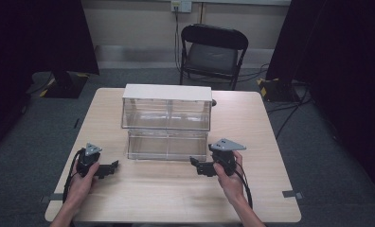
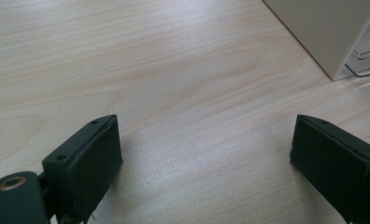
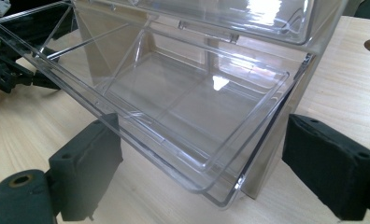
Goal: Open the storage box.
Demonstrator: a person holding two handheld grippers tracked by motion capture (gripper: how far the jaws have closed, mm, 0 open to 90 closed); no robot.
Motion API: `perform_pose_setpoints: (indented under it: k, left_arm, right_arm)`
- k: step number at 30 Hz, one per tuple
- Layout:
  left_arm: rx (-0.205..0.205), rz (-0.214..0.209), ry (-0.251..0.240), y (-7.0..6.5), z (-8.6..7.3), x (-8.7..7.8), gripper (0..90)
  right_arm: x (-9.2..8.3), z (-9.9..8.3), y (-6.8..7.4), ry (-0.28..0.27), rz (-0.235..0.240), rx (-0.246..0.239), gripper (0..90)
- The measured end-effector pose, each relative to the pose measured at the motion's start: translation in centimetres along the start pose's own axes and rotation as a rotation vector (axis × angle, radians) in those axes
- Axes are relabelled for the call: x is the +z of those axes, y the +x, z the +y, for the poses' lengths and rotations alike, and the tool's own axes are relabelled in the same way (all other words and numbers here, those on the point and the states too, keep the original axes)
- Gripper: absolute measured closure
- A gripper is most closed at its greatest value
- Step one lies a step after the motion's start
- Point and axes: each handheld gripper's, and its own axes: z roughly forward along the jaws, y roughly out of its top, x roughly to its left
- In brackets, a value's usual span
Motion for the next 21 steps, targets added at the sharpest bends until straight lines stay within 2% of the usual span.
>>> perform_pose_setpoints:
  k: [2, 3, 6, 21]
  left_arm:
    - [-0.001, 0.000, 0.000, -0.01, 0.00, 0.00, 8.4]
    - [-0.001, 0.000, 0.000, -0.01, 0.00, 0.00, 8.4]
    - [-0.001, 0.000, 0.000, -0.01, 0.00, 0.00, 8.4]
    - [-0.001, 0.000, 0.000, -0.01, 0.00, 0.00, 8.4]
  right_arm:
    - [0.00, 0.02, 0.00, -0.002, -0.004, -0.001, 12.0]
    - [0.01, 0.06, 0.04, -0.002, -0.026, 0.003, 13.7]
    - [-0.02, 0.12, -0.14, -0.006, -0.043, 0.017, 13.6]
    - [-0.14, 0.49, -0.38, -0.024, -0.019, 0.034, 13.5]
